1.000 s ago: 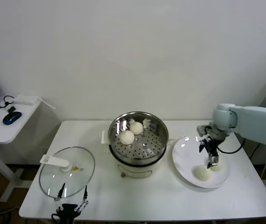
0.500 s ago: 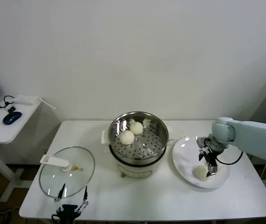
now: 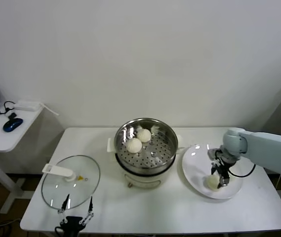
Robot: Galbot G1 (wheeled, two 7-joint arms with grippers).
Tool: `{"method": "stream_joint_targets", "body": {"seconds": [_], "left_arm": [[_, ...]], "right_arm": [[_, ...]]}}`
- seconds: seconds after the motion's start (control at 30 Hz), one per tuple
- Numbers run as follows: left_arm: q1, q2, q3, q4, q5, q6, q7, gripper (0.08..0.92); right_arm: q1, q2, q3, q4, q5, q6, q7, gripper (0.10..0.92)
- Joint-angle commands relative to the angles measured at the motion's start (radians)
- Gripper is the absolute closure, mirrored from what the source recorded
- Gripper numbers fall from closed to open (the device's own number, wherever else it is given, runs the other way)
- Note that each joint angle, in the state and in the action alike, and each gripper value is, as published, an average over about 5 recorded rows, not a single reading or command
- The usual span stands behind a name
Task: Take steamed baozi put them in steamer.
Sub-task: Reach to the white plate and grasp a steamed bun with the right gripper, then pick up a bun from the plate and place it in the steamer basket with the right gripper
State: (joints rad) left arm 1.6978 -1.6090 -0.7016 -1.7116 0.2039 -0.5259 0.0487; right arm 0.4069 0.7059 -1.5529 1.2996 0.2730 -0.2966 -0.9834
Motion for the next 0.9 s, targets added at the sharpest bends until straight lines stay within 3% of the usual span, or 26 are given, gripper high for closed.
{"method": "stream_joint_targets", "body": {"seconds": [0.03,0.13,0.3,0.67,0.9], "left_arm": [[0.002,-0.003,-0.001,-0.005,0.0,0.001,0.0,0.177],[0.003,-0.002,-0.002,-0.008,0.001,0.0,0.0,0.177],[0.004,-0.003,-0.001,-0.013,0.006,0.001,0.0,0.177],[0.004,-0.005,0.008,-0.017,0.014,-0.001,-0.001,0.177],[0.007,-0.005,0.016,-0.02,0.023,-0.005,-0.001,0.177]], "right_arm": [[0.006,-0.003,0.006,0.009,-0.006,0.001,-0.002,0.462],[0.084,-0.006,-0.043,0.044,0.015,0.011,-0.014,0.53],[0.348,0.027,-0.214,0.121,0.075,0.078,-0.061,0.557],[0.754,0.2,-0.225,0.158,0.109,0.397,-0.19,0.546],[0.771,0.291,-0.002,0.236,0.111,0.437,-0.194,0.488]]}}
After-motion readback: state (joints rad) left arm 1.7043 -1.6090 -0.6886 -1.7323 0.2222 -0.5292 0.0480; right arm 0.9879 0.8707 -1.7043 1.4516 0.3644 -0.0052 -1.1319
